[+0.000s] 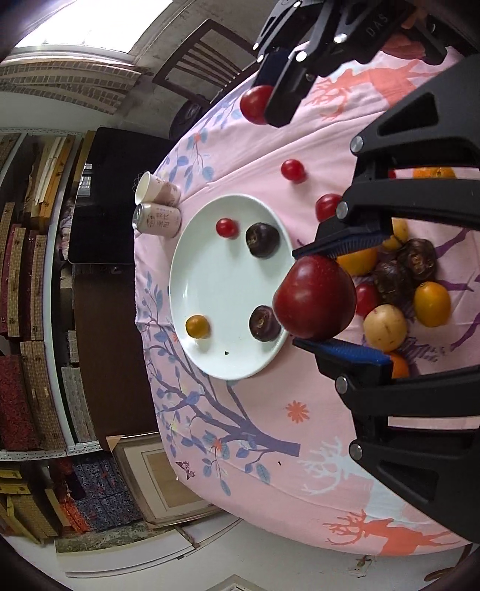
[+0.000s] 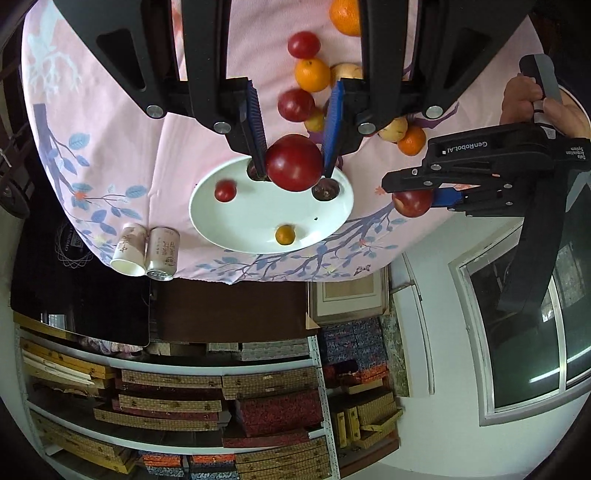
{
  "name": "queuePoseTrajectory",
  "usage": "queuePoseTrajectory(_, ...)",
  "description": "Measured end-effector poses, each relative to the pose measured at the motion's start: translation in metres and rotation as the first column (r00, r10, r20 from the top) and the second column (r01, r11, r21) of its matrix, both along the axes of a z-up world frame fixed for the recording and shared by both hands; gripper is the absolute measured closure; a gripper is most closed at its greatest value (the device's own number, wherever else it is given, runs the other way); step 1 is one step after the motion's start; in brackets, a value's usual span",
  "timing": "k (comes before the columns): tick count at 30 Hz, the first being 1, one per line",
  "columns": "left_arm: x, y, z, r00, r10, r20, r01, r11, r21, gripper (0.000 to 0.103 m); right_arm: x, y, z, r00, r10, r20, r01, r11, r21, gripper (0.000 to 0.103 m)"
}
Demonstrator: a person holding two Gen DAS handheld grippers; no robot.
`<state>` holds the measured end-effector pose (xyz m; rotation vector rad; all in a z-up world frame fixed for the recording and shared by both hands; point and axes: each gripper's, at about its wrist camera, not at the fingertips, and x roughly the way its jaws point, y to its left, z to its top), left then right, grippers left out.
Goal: Organize fruits
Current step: 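Carry both tomatoes onto the white plate and open both tools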
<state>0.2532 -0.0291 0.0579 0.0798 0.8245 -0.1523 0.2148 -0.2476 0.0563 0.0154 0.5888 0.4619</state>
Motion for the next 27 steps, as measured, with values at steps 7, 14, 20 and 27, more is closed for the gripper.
queuePoseTrajectory(7, 0.073, 0.005, -0.037, 0.996, 0.041, -0.082, -0.039, 0.999, 0.016, 0.063, 0.065, 0.029, -0.034, 0.995, -0.001, -0.099, -0.005, 0.998, -0.067, 0.073)
queuePoseTrajectory(14, 0.121, 0.011, -0.065, 0.988, 0.065, -0.143, -0.068, 0.997, -0.020, 0.062, 0.103, 0.054, -0.064, 0.982, 0.029, -0.184, -0.050, 0.993, -0.111, 0.072)
queuePoseTrajectory(20, 0.123, 0.021, -0.059, 0.989, 0.116, -0.093, -0.121, 0.991, -0.049, 0.030, 0.107, 0.054, -0.069, 0.983, 0.027, -0.182, -0.047, 0.993, -0.109, 0.056)
queuePoseTrajectory(27, 0.096, 0.026, -0.050, 0.989, 0.119, -0.082, -0.122, 0.992, -0.037, 0.025, 0.090, 0.030, -0.058, 0.979, 0.006, -0.202, -0.018, 0.998, -0.062, 0.053)
